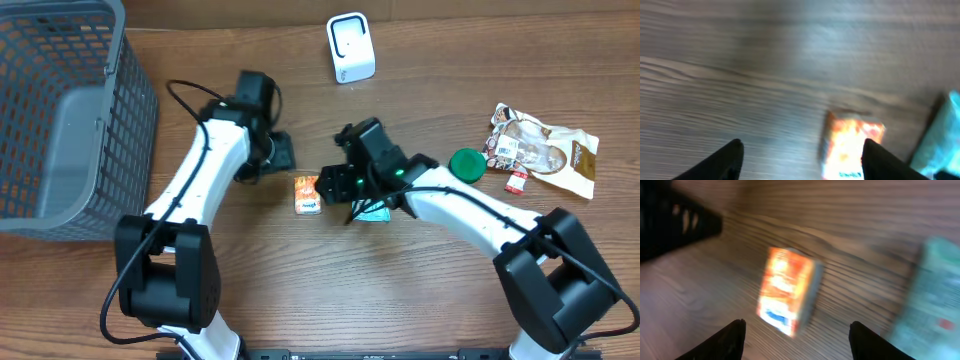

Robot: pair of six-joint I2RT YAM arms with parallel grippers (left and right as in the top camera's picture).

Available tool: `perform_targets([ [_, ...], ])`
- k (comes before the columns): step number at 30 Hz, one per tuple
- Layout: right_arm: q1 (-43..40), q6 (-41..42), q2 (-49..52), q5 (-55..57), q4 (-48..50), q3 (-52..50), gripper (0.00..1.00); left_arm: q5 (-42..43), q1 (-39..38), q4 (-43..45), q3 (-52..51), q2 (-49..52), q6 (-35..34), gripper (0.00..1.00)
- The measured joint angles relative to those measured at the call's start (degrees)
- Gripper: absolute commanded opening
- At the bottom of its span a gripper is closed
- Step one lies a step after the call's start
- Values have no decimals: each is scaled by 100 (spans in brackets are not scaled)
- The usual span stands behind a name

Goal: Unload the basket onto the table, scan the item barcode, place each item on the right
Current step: 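Open the left gripper and retract the left arm toward the basket, then grasp the orange packet with the right gripper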

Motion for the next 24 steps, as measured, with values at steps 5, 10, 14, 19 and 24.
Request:
perform_targets([
  [5,389,210,101,627,487,2,68,-400,411,-157,35,0,24,100],
  [10,634,341,348,1460,756,0,68,-693,664,-365,35,0,42,100],
  [14,656,535,649,1694,774,2,68,-901,660,-448,35,0,42,100],
  [19,656,638,861,1602,839,2,62,-1073,662,-315,15,0,42,100],
  [24,656,717,870,1482,839,2,54,-1088,662,-269,11,0,42,100],
])
